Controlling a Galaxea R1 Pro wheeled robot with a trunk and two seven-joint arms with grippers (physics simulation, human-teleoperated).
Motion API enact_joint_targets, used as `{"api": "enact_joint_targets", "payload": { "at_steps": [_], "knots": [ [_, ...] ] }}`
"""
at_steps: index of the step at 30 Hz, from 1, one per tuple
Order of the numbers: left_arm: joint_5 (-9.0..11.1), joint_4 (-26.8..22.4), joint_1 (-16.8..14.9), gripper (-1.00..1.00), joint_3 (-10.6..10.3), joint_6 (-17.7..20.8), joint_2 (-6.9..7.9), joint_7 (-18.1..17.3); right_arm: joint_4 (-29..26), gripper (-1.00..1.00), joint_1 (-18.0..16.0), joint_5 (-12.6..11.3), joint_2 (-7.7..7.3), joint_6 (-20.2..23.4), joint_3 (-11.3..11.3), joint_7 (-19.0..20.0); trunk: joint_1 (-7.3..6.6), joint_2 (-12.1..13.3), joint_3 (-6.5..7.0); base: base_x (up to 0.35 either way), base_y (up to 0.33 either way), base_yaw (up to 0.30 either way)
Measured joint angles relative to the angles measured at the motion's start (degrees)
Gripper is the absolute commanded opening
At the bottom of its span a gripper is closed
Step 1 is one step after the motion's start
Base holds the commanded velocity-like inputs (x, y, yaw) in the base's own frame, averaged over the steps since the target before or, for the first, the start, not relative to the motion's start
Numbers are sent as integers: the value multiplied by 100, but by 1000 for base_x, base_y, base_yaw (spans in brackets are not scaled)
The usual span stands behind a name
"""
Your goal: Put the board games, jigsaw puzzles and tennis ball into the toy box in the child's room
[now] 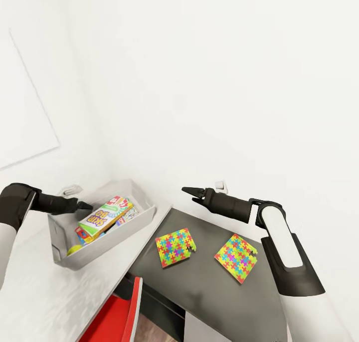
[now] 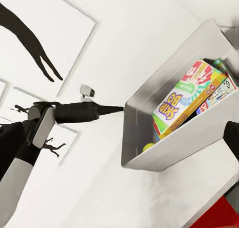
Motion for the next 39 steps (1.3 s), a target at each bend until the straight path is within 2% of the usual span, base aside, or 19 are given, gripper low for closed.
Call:
{"api": "enact_joint_targets", "payload": {
  "at_steps": [4,9,18,24,33,39],
  "knots": [
    [4,-2,0,100,254,-144,129,-478,-1,100,1,-1,-3,0,-3,6,0,0,26,0,0,-182],
    [3,-3,1,100,446,-282,192,-905,-1,100,15,-1,-4,0,-14,13,0,0,63,0,0,-201],
    [4,-3,2,100,522,-395,259,-1414,-5,100,41,-2,-13,0,-48,27,2,1,131,-108,0,-207],
    [3,-3,2,100,527,-435,381,-1829,-28,100,85,-1,-139,0,-60,32,0,0,176,-105,0,-207],
    [1,-3,2,100,525,-547,415,-2021,-34,100,176,-10,-202,-1,-121,111,1,1,244,-43,0,-207],
    [3,-3,2,100,515,-560,413,-2037,-36,100,261,-26,-212,-1,-342,263,1,1,290,-142,-55,-208]
  ]
}}
